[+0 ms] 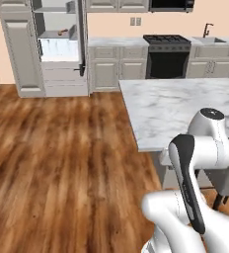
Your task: Pick up the peach and apple from the fridge and place one fruit on each plate on the dining counter.
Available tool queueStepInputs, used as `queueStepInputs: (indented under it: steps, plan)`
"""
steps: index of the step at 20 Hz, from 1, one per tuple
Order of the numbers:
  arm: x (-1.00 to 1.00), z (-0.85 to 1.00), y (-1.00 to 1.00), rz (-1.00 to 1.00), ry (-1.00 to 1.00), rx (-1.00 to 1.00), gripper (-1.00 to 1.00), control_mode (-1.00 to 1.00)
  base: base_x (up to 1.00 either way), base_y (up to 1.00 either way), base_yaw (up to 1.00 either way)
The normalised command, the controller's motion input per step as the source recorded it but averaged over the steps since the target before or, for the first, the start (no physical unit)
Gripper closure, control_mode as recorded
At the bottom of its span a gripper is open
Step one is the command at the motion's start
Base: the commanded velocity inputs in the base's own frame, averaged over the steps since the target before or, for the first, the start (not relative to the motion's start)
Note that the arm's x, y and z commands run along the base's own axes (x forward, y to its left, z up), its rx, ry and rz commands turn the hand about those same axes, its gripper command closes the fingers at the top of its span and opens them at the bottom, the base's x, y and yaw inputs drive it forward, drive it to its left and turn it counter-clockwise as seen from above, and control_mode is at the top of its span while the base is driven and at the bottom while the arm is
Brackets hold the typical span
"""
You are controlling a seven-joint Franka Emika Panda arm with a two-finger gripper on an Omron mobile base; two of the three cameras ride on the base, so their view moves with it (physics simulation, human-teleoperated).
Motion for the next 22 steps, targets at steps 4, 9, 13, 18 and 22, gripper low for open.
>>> queueStepInputs:
  steps: [4,9,13,18,22]
  plan:
    - [0.00,0.00,0.00,0.00,0.00,0.00,-1.00,1.00,0.54,0.98,0.00]
    - [0.00,0.00,0.00,0.00,0.00,0.00,-1.00,1.00,0.69,0.76,0.00]
    - [0.00,0.00,0.00,0.00,0.00,0.00,-1.00,1.00,0.86,0.71,0.00]
    - [0.00,0.00,0.00,0.00,0.00,0.00,-1.00,1.00,0.89,0.69,0.00]
    - [0.00,0.00,0.00,0.00,0.00,0.00,-1.00,1.00,0.95,0.60,0.00]
